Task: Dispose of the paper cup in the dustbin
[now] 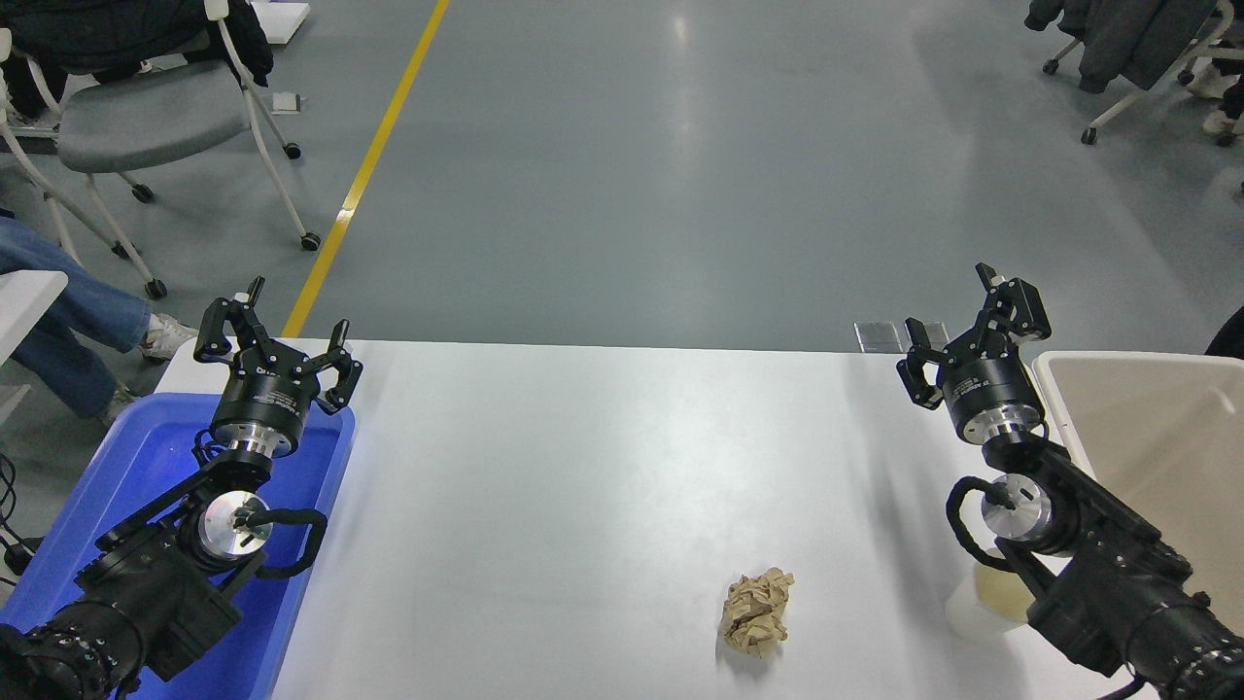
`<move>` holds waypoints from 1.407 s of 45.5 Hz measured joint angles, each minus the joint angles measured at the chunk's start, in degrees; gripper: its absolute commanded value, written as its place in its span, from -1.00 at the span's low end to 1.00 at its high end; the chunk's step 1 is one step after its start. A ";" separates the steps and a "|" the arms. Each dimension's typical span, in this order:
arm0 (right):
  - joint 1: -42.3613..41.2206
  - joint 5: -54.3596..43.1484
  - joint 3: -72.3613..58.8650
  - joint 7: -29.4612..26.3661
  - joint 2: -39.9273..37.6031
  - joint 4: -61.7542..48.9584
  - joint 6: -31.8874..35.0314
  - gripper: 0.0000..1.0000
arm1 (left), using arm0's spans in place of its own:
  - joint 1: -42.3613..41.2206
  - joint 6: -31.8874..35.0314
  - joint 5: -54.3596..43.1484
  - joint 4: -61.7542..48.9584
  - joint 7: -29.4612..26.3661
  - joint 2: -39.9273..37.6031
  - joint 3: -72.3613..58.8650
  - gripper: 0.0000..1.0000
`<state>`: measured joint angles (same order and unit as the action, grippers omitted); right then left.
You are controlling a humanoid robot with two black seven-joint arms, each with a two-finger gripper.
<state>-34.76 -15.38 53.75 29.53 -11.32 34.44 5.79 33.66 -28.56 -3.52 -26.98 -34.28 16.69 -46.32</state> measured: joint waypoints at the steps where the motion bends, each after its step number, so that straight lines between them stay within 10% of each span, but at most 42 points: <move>1: -0.04 0.00 0.00 0.00 0.02 -0.04 0.00 0.99 | 0.00 0.00 0.00 0.00 0.00 0.00 0.00 1.00; 64: -0.86 -0.94 -7.34 -2.58 -9.15 12.27 4.29 1.00 | 0.00 0.00 0.00 0.00 -0.01 0.00 0.00 1.00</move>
<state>-35.62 -16.32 46.42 26.96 -20.48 46.71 10.08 33.66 -28.56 -3.51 -26.98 -34.28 16.69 -46.32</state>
